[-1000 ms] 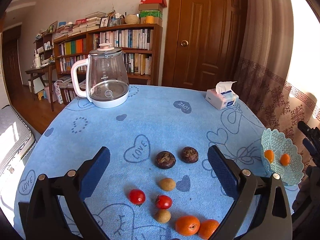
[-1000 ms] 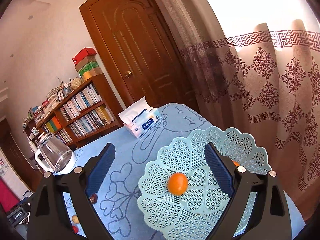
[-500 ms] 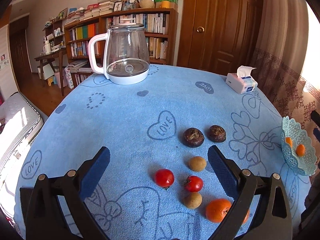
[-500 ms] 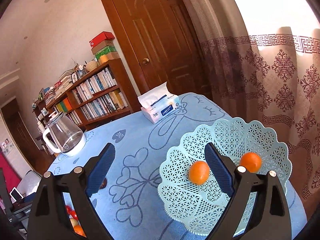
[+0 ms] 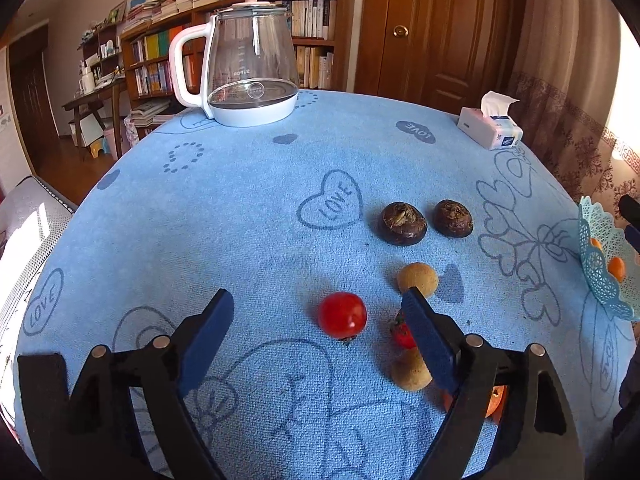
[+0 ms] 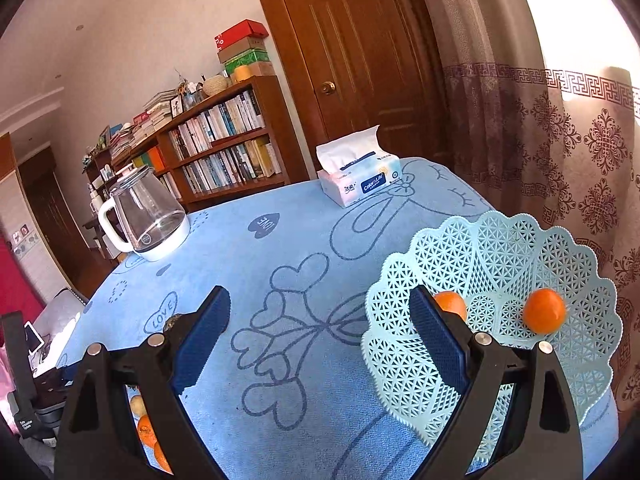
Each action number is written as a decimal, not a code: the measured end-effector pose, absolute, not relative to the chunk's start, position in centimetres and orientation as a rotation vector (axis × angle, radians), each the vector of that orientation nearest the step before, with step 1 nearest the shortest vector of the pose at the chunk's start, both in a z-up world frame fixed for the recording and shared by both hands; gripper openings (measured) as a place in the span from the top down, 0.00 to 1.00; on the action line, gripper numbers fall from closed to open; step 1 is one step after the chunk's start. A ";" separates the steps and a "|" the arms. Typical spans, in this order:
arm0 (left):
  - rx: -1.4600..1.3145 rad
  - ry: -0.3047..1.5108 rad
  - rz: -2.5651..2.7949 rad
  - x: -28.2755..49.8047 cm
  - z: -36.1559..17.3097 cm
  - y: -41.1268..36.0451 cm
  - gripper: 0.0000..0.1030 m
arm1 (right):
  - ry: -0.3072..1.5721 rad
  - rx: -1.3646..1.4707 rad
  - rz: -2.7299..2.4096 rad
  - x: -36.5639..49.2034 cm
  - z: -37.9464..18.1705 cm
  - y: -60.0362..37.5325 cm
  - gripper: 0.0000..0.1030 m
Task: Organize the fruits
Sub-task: 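Grasp the red tomato with the left tool, then grasp the orange beside the tomatoes with the right tool while the left holds the tomato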
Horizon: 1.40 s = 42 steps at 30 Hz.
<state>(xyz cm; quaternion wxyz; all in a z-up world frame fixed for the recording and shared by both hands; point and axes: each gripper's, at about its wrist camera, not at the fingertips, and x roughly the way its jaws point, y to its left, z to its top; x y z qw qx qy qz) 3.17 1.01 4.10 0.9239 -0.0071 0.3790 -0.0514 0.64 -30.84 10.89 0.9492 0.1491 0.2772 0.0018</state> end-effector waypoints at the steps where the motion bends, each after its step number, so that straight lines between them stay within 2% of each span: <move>1: -0.017 0.784 -0.108 3.3 3.9 1.0 0.22 | 0.571 0.294 0.015 0.7 10.8 -30.5 0.11; 6: -0.028 0.805 -0.116 3.7 3.1 1.2 0.30 | 0.608 0.243 0.090 1.0 10.1 -28.5 0.11; 11: -0.044 0.851 -0.131 4.3 2.1 1.2 0.43 | 0.650 0.222 0.171 1.2 9.3 -26.9 0.11; 15: -0.047 0.860 -0.125 4.6 1.9 1.2 0.47 | 0.694 0.260 0.243 1.5 8.6 -26.4 0.10; 21: -0.040 0.854 -0.148 4.7 1.8 0.9 0.70 | 0.742 0.291 0.395 1.3 7.9 -25.1 0.10; 42: -0.123 0.749 -0.118 3.0 2.9 2.5 0.71 | 0.891 0.017 0.594 -2.7 4.9 -17.6 0.11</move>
